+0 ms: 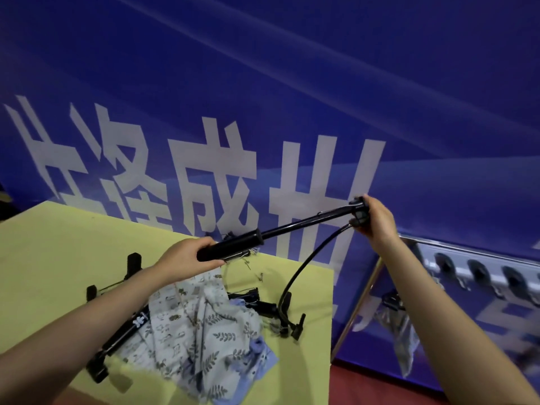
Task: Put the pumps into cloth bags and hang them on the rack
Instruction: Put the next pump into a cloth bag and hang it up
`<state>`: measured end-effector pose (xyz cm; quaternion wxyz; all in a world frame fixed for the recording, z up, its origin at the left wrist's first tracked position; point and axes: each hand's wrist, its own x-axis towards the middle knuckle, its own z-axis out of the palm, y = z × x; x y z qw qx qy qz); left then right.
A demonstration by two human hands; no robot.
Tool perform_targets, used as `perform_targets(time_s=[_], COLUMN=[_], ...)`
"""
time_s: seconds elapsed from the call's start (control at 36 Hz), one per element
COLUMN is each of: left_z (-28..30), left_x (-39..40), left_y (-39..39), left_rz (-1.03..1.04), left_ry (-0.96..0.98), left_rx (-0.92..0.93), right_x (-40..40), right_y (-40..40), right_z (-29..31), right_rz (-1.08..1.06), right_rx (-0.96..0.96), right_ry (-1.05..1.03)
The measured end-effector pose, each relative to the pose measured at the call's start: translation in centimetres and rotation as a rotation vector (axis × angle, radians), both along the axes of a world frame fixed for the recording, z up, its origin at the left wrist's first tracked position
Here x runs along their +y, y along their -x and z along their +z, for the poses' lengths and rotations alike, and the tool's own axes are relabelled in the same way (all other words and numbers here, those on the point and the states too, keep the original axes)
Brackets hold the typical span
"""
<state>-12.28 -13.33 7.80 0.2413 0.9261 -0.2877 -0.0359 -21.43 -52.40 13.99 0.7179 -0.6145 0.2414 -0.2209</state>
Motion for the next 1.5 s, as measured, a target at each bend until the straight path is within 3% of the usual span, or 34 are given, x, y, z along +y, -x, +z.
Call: perform_targets(time_s=[0.11,0.33,0.58,0.86,1.06,1.19,1.5], left_z=[0.7,1.8,2.4,2.3,3.1,3.0,3.1], left_x=[-0.4,-0.5,-0.5,0.2,-0.7,-1.2,-3.2], left_y=[-0.1,1.4,2.5,3.3,3.5,3.5,4.4], left_rz=[-0.062,-0.113,-0.095,-0.091,-0.071,-0.089,-0.131], left_ry=[-0.132,-0.081,-0.117,-0.148,-0.257,-0.291,-0.169], left_rx=[-0.017,0.007,-0.009,-0.021,-0.104,-0.126,-0.033], right_x=[0.0,1.2,2.1,3.6,4.5,6.2,8.7], right_y=[0.0,1.7,2.1,2.9,2.6,3.3,3.3], right_z=[0.7,0.4,0.1,-0.8,-2.1,-3.0,-2.6], right_rz=[0.077,0.129,0.069,0.310,0.157,0.215,0.224], right_rx=[0.125,0.096,0.118,0.009,0.096,0.070,0.076], right_ry=[0.049,0.183,0.190,0.445,0.334,0.200,0.114])
